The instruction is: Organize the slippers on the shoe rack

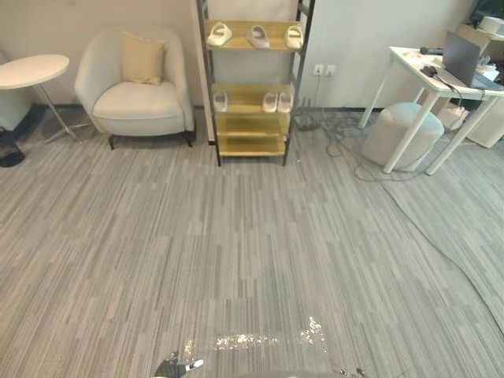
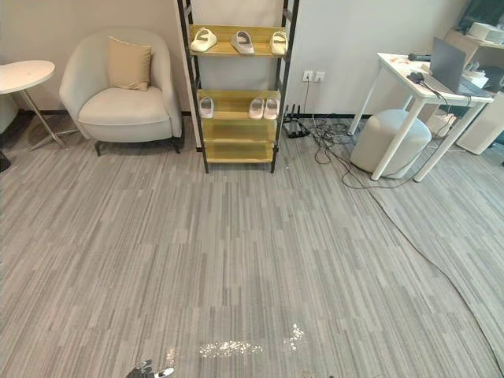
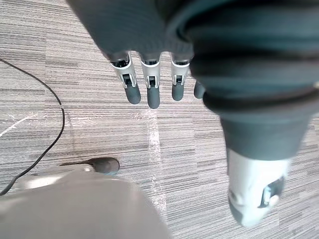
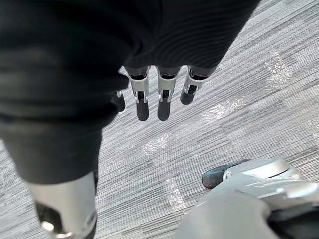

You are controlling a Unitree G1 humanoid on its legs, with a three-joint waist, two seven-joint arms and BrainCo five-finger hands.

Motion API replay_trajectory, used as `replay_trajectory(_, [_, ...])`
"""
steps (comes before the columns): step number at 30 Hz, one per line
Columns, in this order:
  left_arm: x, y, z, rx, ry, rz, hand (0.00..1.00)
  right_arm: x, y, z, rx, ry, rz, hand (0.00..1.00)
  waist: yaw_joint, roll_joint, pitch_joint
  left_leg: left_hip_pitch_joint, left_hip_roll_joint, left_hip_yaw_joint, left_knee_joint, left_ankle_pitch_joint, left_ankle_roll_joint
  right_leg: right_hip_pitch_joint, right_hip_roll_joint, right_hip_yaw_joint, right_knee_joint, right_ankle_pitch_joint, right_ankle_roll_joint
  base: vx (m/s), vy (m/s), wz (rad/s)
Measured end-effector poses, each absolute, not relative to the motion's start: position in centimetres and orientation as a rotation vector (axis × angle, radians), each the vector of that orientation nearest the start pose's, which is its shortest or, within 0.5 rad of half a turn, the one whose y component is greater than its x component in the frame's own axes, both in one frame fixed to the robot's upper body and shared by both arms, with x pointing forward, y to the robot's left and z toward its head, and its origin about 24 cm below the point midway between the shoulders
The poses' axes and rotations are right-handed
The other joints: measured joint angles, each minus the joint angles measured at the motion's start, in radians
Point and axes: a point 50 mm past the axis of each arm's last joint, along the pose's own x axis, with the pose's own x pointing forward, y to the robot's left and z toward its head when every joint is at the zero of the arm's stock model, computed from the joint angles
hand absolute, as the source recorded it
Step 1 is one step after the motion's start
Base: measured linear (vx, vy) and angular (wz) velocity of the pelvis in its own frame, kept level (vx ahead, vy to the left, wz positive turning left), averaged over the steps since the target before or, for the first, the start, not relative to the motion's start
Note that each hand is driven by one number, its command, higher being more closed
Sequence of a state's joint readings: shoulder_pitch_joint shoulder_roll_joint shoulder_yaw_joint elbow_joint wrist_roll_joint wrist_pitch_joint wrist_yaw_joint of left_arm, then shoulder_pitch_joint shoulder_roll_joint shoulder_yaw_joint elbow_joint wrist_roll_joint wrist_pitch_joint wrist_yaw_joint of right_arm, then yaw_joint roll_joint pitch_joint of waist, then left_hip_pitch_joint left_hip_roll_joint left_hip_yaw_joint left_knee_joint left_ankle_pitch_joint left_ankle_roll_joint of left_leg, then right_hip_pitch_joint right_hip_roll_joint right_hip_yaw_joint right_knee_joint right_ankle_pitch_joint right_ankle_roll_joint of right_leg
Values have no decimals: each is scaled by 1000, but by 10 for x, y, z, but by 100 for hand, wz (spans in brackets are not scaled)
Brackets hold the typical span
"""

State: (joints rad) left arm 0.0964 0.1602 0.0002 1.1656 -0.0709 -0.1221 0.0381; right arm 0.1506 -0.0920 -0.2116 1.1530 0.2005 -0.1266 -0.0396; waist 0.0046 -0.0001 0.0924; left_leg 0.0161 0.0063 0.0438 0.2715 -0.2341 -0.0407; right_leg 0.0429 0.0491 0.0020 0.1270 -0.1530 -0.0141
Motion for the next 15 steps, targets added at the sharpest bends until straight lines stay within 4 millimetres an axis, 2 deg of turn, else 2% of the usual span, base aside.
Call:
replay_trajectory(1, [72,220,-163,69,1115,227,0,50,-214,-168,179,1127,-461,0,5,-5,5,-54,10,17,133,-15,-16,-14,2,6,38,-22,-11,-36,-18,-10])
replay_trajectory(2, [74,222,-162,55,1101,246,0,54,-213,-167,185,1116,-461,0,4,-9,9,-92,13,27,205,-13,-17,-22,1,10,54,-31,-23,-35,-20,-14])
replay_trajectory(3, [79,222,-160,14,1071,290,0,56,-214,-167,196,1108,-472,0,8,-21,31,-202,35,40,416,-10,19,-37,-2,12,103,-51,-40,-20,-19,-20])
replay_trajectory(4, [80,221,-159,0,1061,300,0,57,-215,-166,195,1100,-477,0,14,0,46,-229,58,55,476,-26,34,-35,-3,18,119,-61,-40,20,-18,-20])
replay_trajectory(5, [79,219,-160,-8,1063,304,0,61,-218,-164,197,1080,-487,0,13,-2,57,-262,90,66,515,-45,24,-21,-6,19,123,-75,-33,72,1,-11])
replay_trajectory(6, [79,218,-160,-12,1063,304,0,61,-219,-164,197,1078,-490,0,11,3,57,-270,96,72,510,-47,20,-19,-9,21,123,-78,-31,152,86,-10])
replay_trajectory(8, [76,217,-159,-40,1051,333,0,60,-221,-164,192,1082,-499,0,13,9,53,-280,107,99,374,-44,11,-22,-39,44,128,-98,-11,190,170,-18])
replay_trajectory(9, [73,214,-160,-50,1054,336,0,59,-224,-163,186,1084,-506,0,19,20,45,-269,103,97,246,-26,-11,-33,-50,61,133,-113,13,241,239,-36])
replay_trajectory(10, [69,209,-162,-66,1068,336,0,58,-230,-162,172,1083,-518,0,31,43,25,-253,101,85,147,42,-26,-54,-50,79,141,-127,38,266,252,-45])
replay_trajectory(11, [68,210,-163,-61,1076,335,0,59,-229,-162,174,1084,-517,0,39,38,13,-247,80,102,131,38,-12,-58,-66,104,148,-135,45,327,249,-36])
replay_trajectory(13, [63,216,-163,-49,1089,343,0,61,-221,-164,196,1083,-504,0,47,4,-10,-220,22,149,87,22,14,-81,-123,120,222,-172,84,367,220,-19])
replay_trajectory(15, [68,215,-162,-47,1078,338,0,63,-222,-162,191,1070,-502,0,52,-5,-11,-158,-6,182,78,-12,45,-133,-146,137,412,-185,111,350,206,-25])
